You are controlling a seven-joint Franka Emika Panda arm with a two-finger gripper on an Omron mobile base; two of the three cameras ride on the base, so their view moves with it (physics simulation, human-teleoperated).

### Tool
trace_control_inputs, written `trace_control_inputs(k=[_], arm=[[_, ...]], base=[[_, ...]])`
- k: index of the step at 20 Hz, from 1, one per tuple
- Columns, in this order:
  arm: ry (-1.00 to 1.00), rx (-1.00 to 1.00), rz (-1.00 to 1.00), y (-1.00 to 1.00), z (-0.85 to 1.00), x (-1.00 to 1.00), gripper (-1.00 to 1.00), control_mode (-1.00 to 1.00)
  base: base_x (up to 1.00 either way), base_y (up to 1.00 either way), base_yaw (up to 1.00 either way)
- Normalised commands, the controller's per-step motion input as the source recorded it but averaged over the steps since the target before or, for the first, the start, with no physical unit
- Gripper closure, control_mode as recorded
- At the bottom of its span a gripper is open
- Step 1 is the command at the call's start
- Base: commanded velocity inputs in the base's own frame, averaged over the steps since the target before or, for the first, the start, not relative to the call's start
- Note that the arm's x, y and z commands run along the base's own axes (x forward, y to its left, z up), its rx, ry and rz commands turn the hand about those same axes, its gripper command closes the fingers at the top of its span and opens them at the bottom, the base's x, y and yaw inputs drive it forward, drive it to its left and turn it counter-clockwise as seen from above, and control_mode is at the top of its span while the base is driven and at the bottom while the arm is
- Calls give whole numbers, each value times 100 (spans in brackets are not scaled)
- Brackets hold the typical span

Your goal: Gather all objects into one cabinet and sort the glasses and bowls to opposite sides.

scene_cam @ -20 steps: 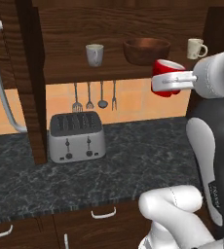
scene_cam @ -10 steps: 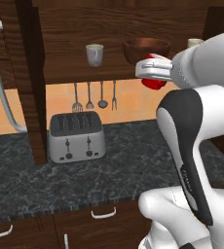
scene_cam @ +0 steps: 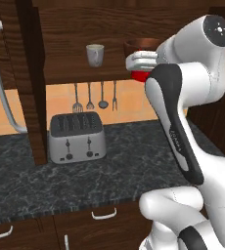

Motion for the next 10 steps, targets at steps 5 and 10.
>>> trace_control_inputs(k=[5,10], arm=[[1,-24,14,0,0,39,100,-100],[0,-24,2,0,-3,38,100,-100]], base=[[0,0,0],[0,0,0]])
